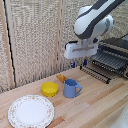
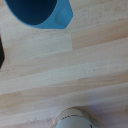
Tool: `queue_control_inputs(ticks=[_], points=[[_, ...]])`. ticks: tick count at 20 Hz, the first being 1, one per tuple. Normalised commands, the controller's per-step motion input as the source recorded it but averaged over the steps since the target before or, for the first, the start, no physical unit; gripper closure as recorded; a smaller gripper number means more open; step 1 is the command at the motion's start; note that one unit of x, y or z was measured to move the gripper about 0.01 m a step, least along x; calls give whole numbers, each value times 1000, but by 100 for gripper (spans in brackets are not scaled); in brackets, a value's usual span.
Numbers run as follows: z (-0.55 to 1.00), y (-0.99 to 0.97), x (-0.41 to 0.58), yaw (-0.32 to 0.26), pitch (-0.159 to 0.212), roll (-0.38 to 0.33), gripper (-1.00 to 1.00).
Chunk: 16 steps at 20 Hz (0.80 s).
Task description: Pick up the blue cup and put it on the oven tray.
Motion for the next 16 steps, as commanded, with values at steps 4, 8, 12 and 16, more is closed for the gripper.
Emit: queue_control_inputs(ticks=[4, 8, 12, 16], points=[[-457, -59, 0, 131, 0, -61, -100], [-441, -101, 59, 134, 0, -65, -100], [-359, -135, 31, 139, 0, -78, -100], [-298, -129, 56, 152, -1, -51, -100]])
